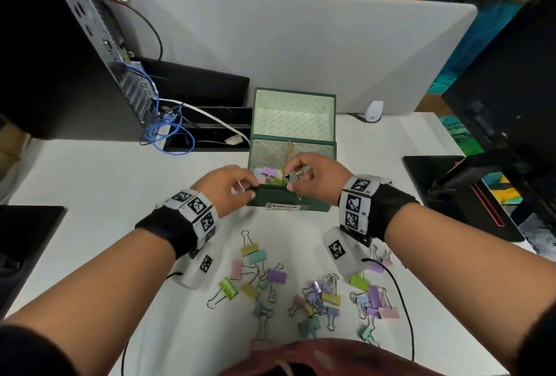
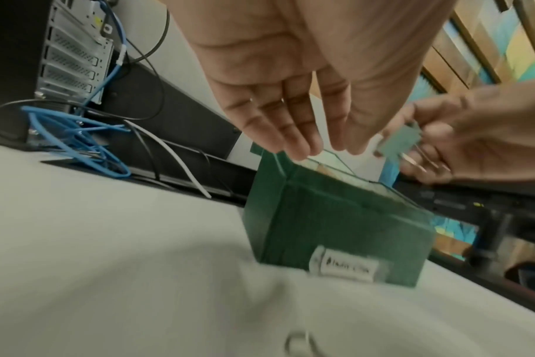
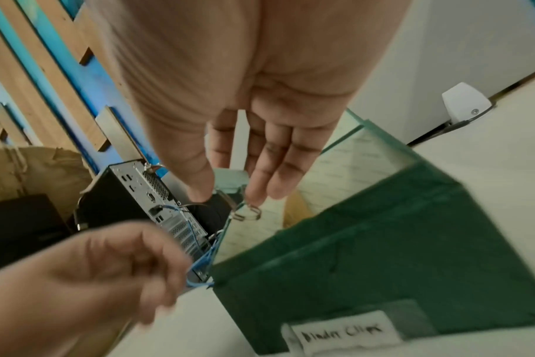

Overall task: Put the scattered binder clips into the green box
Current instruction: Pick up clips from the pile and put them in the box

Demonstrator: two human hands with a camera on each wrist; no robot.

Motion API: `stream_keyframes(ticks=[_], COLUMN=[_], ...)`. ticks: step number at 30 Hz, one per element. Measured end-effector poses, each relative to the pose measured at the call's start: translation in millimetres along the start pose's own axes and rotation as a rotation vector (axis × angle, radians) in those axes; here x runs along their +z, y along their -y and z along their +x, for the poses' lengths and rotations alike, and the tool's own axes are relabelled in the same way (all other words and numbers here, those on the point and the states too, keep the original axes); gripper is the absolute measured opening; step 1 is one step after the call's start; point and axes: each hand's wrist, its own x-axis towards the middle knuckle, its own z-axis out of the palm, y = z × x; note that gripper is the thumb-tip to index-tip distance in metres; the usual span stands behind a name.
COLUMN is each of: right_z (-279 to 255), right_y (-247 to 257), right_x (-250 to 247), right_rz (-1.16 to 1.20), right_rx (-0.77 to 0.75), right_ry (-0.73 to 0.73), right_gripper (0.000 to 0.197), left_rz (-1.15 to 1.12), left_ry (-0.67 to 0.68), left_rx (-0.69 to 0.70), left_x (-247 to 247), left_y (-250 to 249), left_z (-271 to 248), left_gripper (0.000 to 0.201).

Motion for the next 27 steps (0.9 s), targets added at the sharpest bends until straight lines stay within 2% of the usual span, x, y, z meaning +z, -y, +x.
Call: stream_keyframes(ticks=[2, 4, 7, 11, 13, 15, 17, 19, 22, 25, 27], right_z=[8.8, 20.0, 35.0, 39.8, 34.3, 23.9, 9.6, -5.6, -21.3, -27.5, -31.5], right_y=[9.8, 17.3, 21.4, 17.5, 16.0, 14.5, 11.8, 5.5, -9.9, -20.3, -23.1], right_x=[1.3, 5.7, 12.5, 22.0, 26.3, 28.0, 28.4, 31.5, 41.1, 48.6, 54.0], right_rz=[0.02, 0.039, 0.064, -0.035, -0.103, -0.186, -0.272, -0.4, -0.528, -0.5, -0.518], right_rx=[-0.018, 0.007, 0.062, 0.044, -0.006, -0.07, -0.126, -0.155, -0.09, 0.007, 0.006], right_ry=[-0.068, -0.13, -0.154, -0.088, -0.09, -0.09, 0.026, 0.25, 0.523, 0.608, 0.658], right_gripper=[0.021, 0.021, 0.031, 0.035, 0.027, 0.017, 0.015, 0.017, 0.022, 0.028, 0.033], left_rz=[0.005, 0.071, 0.162, 0.204, 0.221, 0.255, 0.307, 0.367, 0.444, 0.488, 0.48], left_ry=[0.081, 0.232, 0.393, 0.432, 0.415, 0.452, 0.505, 0.554, 0.64, 0.653, 0.643], left_rx=[-0.033, -0.069, -0.099, -0.089, -0.064, -0.058, -0.049, -0.025, -0.008, 0.016, 0.014], left_x=[7.3, 13.2, 18.0, 26.4, 32.5, 37.0, 39.9, 43.3, 49.9, 53.6, 55.9], left_y=[8.5, 14.2, 17.6, 19.9, 16.9, 10.7, 4.8, 0.0, -3.6, -4.6, -3.7], left_z=[-14.1, -25.7, -35.7, -43.9, -45.1, -42.4, -38.6, -35.4, -32.1, -30.6, -30.7], left_gripper=[0.019, 0.025, 0.037, 0.046, 0.048, 0.048, 0.047, 0.049, 0.053, 0.055, 0.053])
